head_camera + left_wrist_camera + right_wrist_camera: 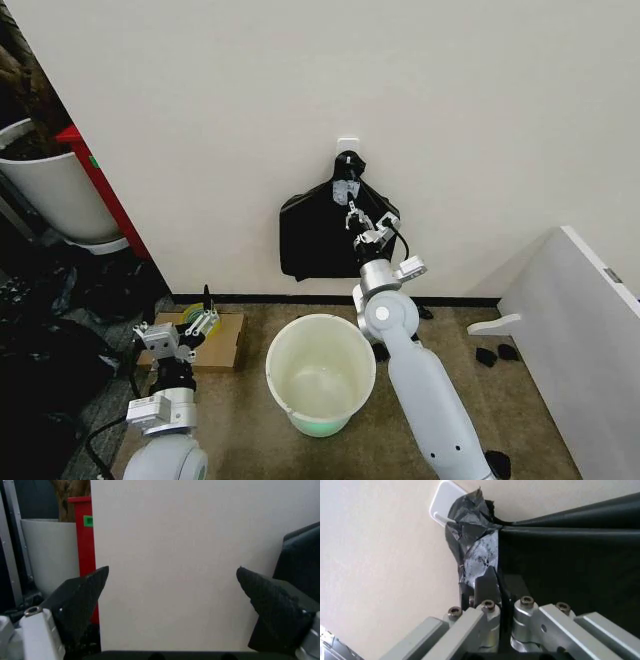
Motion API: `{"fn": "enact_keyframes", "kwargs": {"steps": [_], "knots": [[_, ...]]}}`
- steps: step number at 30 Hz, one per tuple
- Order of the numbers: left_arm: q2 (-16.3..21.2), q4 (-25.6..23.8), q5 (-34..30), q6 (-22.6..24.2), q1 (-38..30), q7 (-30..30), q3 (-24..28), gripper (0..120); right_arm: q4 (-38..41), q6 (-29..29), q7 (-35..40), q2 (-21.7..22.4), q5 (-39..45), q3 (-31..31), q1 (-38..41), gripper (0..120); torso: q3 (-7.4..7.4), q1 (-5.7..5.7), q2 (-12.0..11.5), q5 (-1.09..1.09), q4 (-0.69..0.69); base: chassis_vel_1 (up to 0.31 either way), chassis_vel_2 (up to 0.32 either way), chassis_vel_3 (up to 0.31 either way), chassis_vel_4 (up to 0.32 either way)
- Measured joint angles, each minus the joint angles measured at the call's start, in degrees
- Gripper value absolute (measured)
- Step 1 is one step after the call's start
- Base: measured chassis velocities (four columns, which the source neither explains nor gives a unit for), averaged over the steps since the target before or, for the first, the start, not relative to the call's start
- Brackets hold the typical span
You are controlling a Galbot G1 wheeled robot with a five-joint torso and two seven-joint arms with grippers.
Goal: Place the garbage bag over the trash bin.
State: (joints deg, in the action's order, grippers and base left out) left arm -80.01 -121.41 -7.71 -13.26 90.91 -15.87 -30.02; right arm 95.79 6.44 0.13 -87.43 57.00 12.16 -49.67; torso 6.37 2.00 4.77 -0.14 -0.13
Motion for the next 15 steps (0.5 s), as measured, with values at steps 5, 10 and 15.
{"fn": "enact_keyframes", "kwargs": {"steps": [5, 10, 15], "knots": [[0.53, 0.31, 0.02, -0.13, -0.12, -0.45, -0.01, 100, 2.08, 1.29, -2.03, 2.09, -1.02, -0.91, -3.54, 0, 0.00, 0.00, 0.00, 0.01, 0.00, 0.000, 0.000, 0.000, 0.000], [1.36, 0.51, -0.33, -0.30, -0.21, -1.15, -0.41, 100, 7.46, 3.32, -4.95, 10.95, -6.86, -4.56, -11.29, 0, -0.01, -0.01, 0.00, 0.01, 0.00, 0.000, 0.000, 0.000, 0.000], [1.55, 0.84, -0.50, -0.49, -0.56, -1.50, -0.34, 100, 10.64, 6.00, -11.30, 18.36, -14.78, -4.98, -19.73, 0, -0.01, -0.01, 0.01, 0.01, -0.01, 0.000, 0.000, 0.000, 0.000]]}}
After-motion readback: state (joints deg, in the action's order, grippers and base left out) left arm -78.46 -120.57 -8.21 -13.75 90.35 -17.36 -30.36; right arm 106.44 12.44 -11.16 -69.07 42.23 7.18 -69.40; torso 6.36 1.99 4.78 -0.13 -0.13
